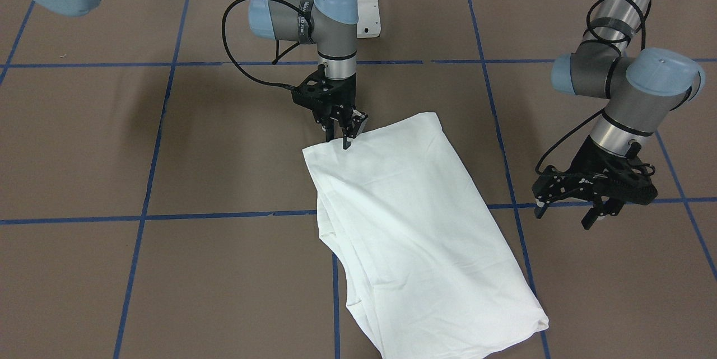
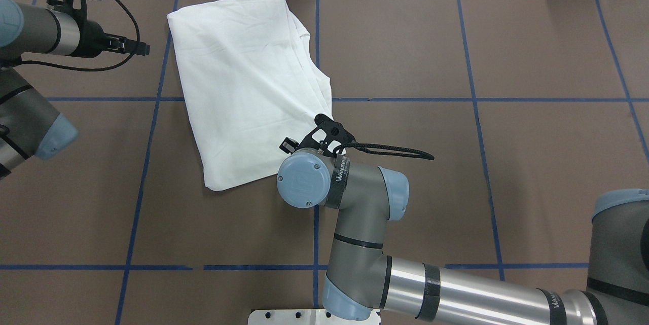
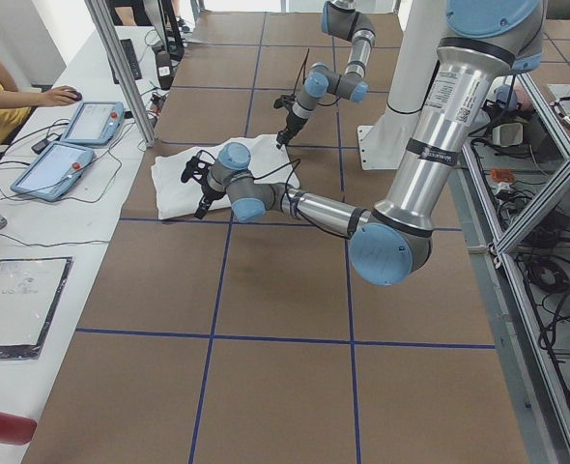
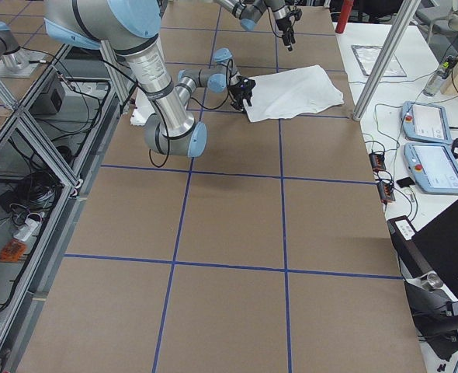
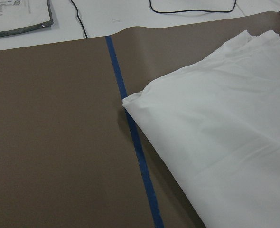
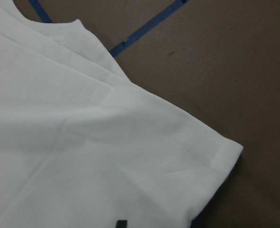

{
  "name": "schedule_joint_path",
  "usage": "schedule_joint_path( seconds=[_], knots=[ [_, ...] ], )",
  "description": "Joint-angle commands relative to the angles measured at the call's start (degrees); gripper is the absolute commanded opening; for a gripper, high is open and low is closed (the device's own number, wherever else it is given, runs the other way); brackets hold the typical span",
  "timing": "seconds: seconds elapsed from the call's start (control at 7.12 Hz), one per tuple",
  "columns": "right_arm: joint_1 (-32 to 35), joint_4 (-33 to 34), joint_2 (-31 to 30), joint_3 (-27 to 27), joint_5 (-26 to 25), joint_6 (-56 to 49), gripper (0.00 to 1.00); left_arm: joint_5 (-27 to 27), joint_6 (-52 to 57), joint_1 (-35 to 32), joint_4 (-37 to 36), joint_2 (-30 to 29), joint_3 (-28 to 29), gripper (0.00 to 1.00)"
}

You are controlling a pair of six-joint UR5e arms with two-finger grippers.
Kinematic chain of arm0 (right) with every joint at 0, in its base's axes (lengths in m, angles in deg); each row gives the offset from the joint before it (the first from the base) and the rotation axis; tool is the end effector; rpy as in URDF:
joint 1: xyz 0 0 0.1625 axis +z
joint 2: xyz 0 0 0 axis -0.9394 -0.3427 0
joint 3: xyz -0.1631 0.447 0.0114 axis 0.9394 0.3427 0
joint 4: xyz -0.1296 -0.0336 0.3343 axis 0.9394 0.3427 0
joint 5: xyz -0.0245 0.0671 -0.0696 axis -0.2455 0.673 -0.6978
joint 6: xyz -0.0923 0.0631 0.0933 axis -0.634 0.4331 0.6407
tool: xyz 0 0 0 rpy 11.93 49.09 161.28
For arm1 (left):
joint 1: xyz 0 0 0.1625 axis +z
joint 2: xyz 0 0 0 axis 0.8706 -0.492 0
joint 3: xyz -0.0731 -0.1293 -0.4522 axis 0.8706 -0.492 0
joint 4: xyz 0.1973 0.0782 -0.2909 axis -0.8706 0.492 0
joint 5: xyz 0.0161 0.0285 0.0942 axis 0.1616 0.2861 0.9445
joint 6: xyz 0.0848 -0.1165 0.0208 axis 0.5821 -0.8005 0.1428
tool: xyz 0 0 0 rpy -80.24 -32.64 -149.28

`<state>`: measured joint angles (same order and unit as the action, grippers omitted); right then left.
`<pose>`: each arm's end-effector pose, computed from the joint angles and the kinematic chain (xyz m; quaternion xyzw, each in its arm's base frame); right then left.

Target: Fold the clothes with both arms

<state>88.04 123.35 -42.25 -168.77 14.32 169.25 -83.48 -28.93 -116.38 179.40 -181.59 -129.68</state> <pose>-0.6885 -0.3975 0.3044 0.0767 -0.4044 0.3673 0.8341 0.2985 -0.5921 0.5255 0.2884 0.4239 0.0056 0.8586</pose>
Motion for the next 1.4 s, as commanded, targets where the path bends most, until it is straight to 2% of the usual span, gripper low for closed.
schedule_joint_path(
  seconds=[0.0,0.14,0.28,0.56,0.84,0.98,1.12,1.26],
  knots=[
    [0.1,0.0,0.0,0.3,-1.2,-0.4,0.26,0.0,0.0,0.0,0.1,0.0,0.0,1.0],
    [0.2,0.0,0.0,0.3,-1.4,-1.3,0.24,0.0,-0.1,0.0,0.1,0.1,-0.1,1.0],
    [0.2,0.0,0.1,0.3,-1.6,-1.4,0.0,0.0,-0.1,0.1,0.1,0.2,0.0,1.0],
    [1.2,0.3,0.0,0.3,-1.7,-1.6,0.0,0.0,-0.2,0.1,0.1,0.2,-0.2,1.0],
    [1.9,2.1,-1.9,-2.1,-1.7,-3.6,0.0,0.0,-0.2,0.1,0.1,0.1,-0.4,1.0],
    [1.8,2.2,-5.2,-6.3,-1.8,-3.6,0.0,0.0,-0.1,0.2,0.1,0.1,-0.4,1.0],
    [-1.6,3.2,-9.2,-11.5,-4.9,-3.6,0.0,0.0,-0.1,0.2,0.1,0.1,-0.4,1.0],
    [-5.4,5.9,-10.0,-16.0,-8.5,-3.5,0.0,-0.2,-0.1,0.2,0.1,0.1,-0.5,1.0]
  ],
)
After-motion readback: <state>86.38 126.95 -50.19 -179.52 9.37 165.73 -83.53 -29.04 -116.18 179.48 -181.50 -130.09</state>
